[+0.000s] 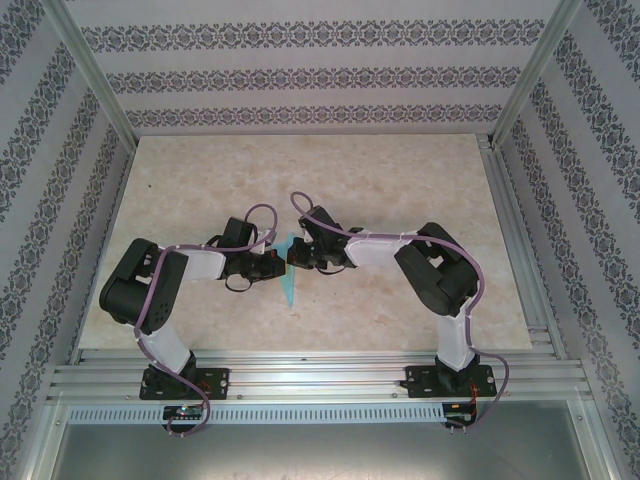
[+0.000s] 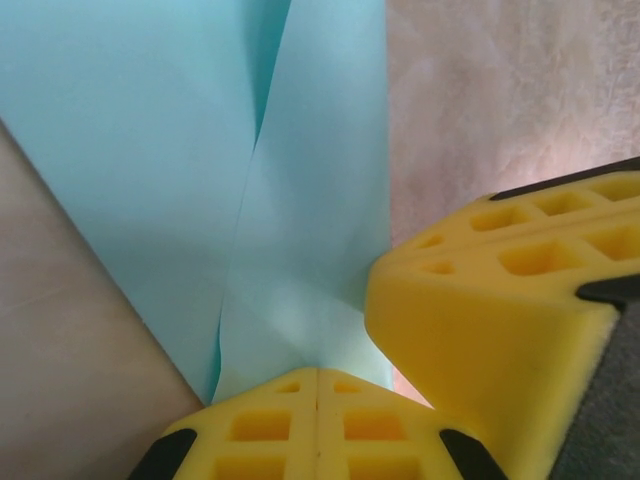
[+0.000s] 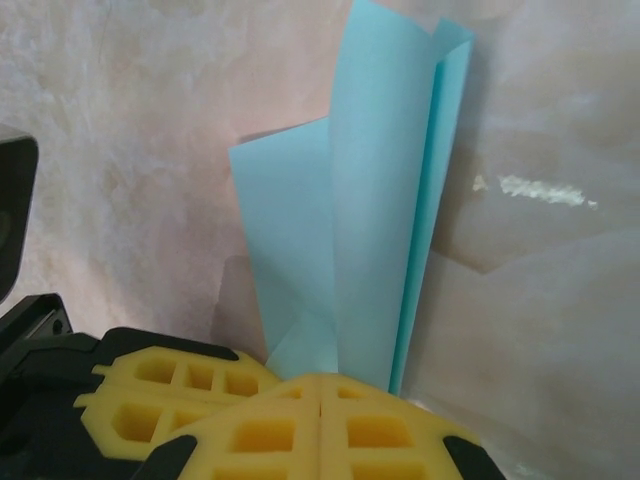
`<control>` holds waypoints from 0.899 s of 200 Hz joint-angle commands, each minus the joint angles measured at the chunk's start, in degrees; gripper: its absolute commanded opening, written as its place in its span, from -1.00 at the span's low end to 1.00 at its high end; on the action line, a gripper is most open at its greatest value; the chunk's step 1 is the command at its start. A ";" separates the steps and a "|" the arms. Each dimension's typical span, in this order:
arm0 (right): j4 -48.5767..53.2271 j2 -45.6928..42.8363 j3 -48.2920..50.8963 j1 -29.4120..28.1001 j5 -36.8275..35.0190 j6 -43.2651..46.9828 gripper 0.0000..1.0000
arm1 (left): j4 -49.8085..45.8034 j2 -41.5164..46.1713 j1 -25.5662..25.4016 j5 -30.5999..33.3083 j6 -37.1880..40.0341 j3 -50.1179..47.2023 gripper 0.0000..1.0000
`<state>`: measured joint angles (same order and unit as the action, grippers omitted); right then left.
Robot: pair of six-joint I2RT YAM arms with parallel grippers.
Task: Fold a paper plane with a square sheet of paper (fold left side to right side)
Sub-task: Fold the wing for the fifth time at the center of the table.
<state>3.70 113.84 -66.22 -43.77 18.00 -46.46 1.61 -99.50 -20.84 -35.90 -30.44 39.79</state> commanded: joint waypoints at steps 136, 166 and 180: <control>6.58 -1.72 -4.62 5.48 -5.35 9.62 -0.89 | -1.84 -7.80 -1.65 14.24 4.32 -1.42 -1.00; 4.71 -3.76 -3.55 4.29 -2.42 7.72 -0.88 | -1.84 -7.72 -1.65 14.10 4.10 -1.18 -1.00; 2.76 -3.05 -3.33 3.18 -1.48 5.86 -0.88 | -2.02 -7.60 -1.69 14.21 4.22 -1.08 -1.00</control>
<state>9.43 112.31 -69.25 -38.52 14.76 -39.09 2.28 -100.62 -21.52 -35.48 -29.15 40.84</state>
